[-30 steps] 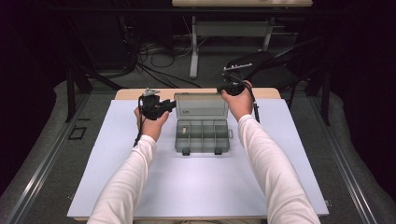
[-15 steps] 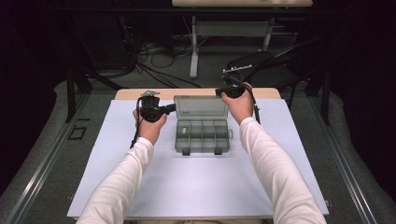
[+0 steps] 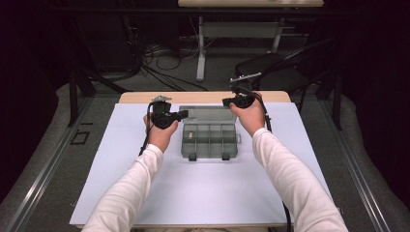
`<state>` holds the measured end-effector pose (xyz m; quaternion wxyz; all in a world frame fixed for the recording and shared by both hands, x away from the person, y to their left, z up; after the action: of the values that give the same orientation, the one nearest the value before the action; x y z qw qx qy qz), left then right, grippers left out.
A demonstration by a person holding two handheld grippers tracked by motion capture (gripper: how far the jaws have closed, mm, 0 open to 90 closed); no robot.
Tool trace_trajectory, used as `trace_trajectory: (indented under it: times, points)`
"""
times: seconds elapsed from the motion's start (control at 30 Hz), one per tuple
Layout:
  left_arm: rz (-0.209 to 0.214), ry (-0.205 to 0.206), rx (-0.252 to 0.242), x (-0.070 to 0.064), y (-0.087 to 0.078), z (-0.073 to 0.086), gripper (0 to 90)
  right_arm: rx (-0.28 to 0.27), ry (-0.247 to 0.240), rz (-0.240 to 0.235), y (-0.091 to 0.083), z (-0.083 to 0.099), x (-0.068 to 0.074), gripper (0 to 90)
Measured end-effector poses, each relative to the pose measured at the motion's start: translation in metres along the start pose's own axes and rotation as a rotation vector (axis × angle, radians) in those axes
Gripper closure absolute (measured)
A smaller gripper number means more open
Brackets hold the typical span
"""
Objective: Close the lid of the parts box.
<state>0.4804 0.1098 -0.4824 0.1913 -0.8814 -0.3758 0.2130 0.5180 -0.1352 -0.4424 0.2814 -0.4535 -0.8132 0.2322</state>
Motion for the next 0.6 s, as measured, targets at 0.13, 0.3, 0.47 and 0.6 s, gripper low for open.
trace_trajectory:
  times: [0.13,0.3,0.47,0.6]
  points:
    - [0.008,0.004,0.007,-0.005,-0.001,0.004,90.0,0.016,-0.006,-0.021,-0.003,0.006,0.001,90.0]
    - [0.008,0.008,0.018,-0.007,-0.005,0.013,90.0,0.033,0.001,-0.045,-0.006,0.017,0.002,90.0]
    - [0.014,0.005,0.025,-0.01,-0.009,0.024,90.0,0.043,-0.004,-0.07,-0.009,0.027,0.005,90.0]
    - [0.019,-0.001,0.029,-0.013,-0.013,0.035,90.0,0.048,-0.003,-0.092,-0.012,0.036,0.007,90.0]
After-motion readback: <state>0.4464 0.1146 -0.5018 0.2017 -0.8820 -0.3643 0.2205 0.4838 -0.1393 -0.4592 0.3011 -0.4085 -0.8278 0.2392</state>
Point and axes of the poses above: each handheld gripper's, and its own axes: y roughly forward along the jaws, z roughly out of its underside, x roughly to its left, the point moved 3 cm from there along y, roughly forward along the jaws, and after that the axes turned 7 degrees about y, right-handed, at the moved point
